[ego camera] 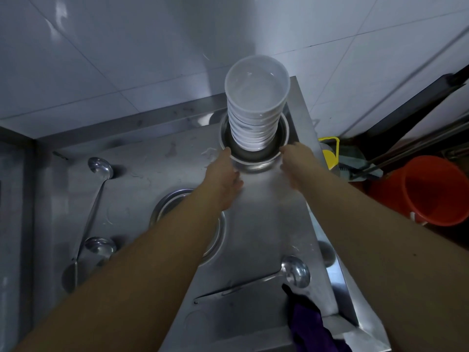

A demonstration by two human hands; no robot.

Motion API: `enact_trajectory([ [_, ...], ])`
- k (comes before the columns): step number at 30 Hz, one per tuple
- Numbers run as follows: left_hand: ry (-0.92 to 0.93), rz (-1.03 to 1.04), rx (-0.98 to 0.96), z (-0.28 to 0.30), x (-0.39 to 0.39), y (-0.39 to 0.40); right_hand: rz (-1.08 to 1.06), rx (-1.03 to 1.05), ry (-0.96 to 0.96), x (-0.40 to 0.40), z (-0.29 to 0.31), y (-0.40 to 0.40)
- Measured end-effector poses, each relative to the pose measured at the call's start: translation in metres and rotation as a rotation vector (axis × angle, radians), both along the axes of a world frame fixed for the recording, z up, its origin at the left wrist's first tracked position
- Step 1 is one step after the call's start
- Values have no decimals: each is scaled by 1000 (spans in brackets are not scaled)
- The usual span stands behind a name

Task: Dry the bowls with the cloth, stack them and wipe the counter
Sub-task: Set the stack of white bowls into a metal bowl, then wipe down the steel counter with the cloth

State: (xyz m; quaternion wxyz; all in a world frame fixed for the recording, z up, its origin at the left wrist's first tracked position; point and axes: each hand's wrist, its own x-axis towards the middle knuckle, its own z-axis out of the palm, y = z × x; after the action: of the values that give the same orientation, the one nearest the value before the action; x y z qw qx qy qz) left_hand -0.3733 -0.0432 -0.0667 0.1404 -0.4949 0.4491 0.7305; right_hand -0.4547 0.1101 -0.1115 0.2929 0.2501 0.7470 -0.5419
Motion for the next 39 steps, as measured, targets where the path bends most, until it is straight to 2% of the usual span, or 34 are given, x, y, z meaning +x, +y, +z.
enact_trajectory([
  [8, -134, -394, -275, -12, 77, 17, 209, 216, -6, 96, 6, 34],
  [10, -123, -573, -418, -10, 101, 23, 247, 233, 5, 118, 14, 42],
  [12, -103, -654, -473, -8, 126, 29, 323, 277, 20, 139, 23, 49],
  [16, -83, -835, -598, 1, 171, 45, 556, 409, 137, 187, 43, 66],
  [19, -76, -913, -674, 8, 208, 59, 662, 407, 237, 225, 59, 79],
  [24, -87, -993, -773, 30, 274, 77, 811, 390, 310, 286, 79, 104],
  [31, -144, -985, -845, 58, 363, 76, 962, 387, 246, 346, 90, 120],
  [39, -183, -930, -879, 68, 407, 35, 1024, 424, 200, 373, 89, 103],
])
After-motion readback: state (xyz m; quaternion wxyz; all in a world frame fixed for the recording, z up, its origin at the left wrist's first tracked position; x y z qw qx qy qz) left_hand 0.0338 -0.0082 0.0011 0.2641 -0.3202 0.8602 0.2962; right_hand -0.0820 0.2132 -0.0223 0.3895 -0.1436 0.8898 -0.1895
